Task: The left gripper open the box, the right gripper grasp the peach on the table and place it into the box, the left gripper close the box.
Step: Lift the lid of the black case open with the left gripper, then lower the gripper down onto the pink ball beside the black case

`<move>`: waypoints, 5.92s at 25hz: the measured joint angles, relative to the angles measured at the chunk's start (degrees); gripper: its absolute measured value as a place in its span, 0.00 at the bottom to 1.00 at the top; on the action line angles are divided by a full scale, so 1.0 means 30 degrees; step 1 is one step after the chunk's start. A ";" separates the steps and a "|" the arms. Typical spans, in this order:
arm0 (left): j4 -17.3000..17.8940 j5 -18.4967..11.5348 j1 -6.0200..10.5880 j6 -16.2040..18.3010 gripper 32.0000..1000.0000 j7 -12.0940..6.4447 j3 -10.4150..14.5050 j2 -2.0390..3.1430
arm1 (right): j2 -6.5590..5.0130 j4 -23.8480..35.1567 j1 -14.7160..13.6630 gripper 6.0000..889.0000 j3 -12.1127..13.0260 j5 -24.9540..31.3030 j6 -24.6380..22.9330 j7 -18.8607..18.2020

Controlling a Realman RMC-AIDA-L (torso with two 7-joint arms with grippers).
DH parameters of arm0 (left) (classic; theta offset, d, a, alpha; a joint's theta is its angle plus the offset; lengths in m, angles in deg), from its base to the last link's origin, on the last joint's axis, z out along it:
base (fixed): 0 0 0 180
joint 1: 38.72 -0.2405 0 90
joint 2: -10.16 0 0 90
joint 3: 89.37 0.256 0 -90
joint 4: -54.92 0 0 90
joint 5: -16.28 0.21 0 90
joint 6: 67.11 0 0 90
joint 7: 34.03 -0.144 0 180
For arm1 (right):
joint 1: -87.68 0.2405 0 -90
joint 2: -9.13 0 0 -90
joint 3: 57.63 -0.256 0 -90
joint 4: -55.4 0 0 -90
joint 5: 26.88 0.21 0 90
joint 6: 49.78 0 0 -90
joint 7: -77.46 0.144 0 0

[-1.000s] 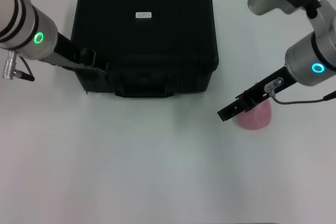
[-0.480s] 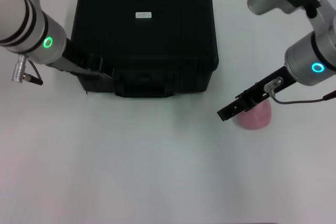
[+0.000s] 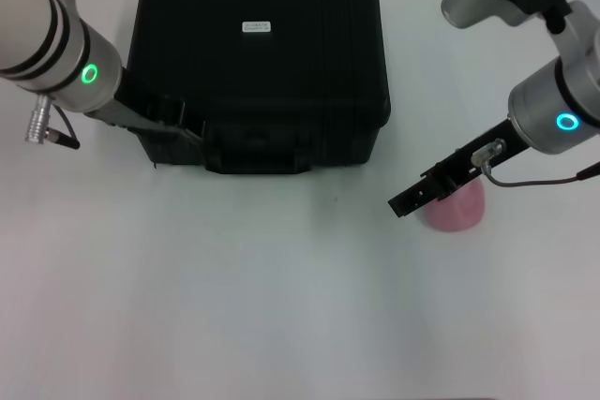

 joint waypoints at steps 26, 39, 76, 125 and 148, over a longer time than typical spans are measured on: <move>-0.0557 0.0031 0.0227 -0.0066 0.62 0.0000 -0.0322 0.0032 | 0.0000 -0.0126 0.0146 0.96 0.0000 0.0001 0.0000 -0.0043; -0.0531 0.0076 0.0296 0.0124 0.43 -0.0173 -0.0444 0.0064 | 0.0000 -0.0126 0.0163 0.96 0.0000 0.0011 0.0000 -0.0043; 0.3524 0.0134 0.0230 0.2593 0.39 -0.0287 -0.0575 0.0087 | 0.0000 -0.0125 0.0195 0.95 -0.0177 0.0019 0.0000 -0.0102; 0.6176 -0.0587 0.1349 0.3388 0.39 -0.2060 -0.4738 0.0082 | 0.0001 -0.0621 0.0781 0.95 -0.0176 0.0001 0.0064 -0.0188; 0.6176 -0.0438 0.2024 0.3228 0.39 -0.2399 -0.5298 0.0113 | 0.0001 -0.1063 0.0907 0.95 -0.0176 0.0001 0.0206 -0.0308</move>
